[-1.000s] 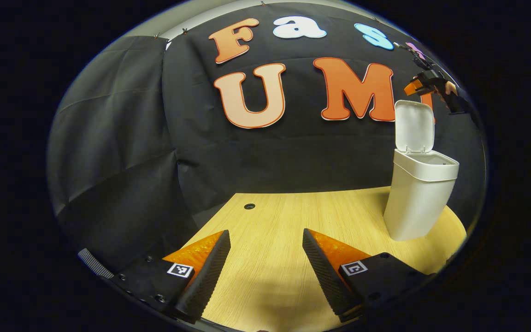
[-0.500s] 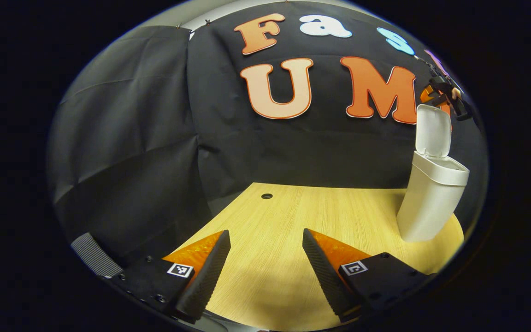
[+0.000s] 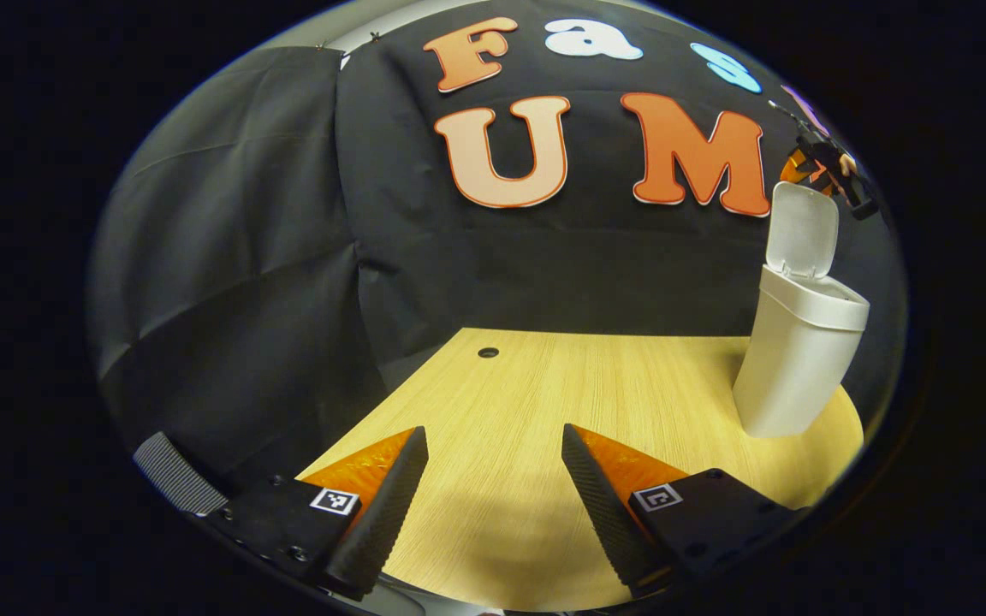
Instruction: Press the lid of the desktop garbage bin to open it, pick up the crumpled paper on the desktop and throw it into the bin, then pick up the pop can on the desktop and drop it into the bin, and finally close the garbage bin lid.
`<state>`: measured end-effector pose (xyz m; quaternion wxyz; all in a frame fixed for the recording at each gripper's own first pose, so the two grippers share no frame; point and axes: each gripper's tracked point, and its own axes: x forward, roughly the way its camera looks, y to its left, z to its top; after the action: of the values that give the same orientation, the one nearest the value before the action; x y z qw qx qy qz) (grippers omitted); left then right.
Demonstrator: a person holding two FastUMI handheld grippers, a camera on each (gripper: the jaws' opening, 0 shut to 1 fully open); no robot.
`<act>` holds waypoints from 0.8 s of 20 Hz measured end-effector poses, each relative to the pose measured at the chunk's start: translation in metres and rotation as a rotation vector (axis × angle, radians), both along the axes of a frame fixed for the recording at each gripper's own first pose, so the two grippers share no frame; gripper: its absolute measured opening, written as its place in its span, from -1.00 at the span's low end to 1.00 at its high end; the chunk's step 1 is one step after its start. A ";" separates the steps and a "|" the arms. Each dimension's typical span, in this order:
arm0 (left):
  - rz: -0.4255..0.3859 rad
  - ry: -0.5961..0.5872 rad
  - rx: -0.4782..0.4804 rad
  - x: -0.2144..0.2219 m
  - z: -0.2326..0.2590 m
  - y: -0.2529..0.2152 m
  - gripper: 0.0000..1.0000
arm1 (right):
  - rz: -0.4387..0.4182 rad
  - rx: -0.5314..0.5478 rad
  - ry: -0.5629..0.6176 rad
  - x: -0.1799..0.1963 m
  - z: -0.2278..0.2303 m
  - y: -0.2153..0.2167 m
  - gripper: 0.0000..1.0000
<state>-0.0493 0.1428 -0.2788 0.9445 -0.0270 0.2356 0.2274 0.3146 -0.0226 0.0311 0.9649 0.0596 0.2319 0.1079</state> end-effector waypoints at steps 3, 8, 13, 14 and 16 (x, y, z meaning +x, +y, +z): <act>-0.026 0.015 -0.029 0.005 -0.010 -0.009 1.00 | 0.024 -0.037 0.045 -0.020 -0.019 0.001 0.60; -0.087 0.018 -0.025 0.019 -0.010 -0.021 1.00 | 0.041 -0.054 0.102 -0.048 -0.044 0.002 0.60; -0.139 0.016 -0.029 0.030 -0.012 -0.034 1.00 | 0.044 -0.043 0.148 -0.069 -0.069 0.004 0.59; -0.148 0.009 -0.022 0.032 -0.009 -0.035 1.00 | 0.042 -0.046 0.152 -0.073 -0.071 0.004 0.59; -0.165 -0.002 -0.010 0.035 -0.005 -0.037 1.00 | 0.039 -0.049 0.159 -0.080 -0.077 0.003 0.59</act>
<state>-0.0142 0.1056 -0.2839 0.9600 -0.0123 0.2373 0.1478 0.2341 -0.0193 -0.0457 0.9424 0.0397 0.3113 0.1158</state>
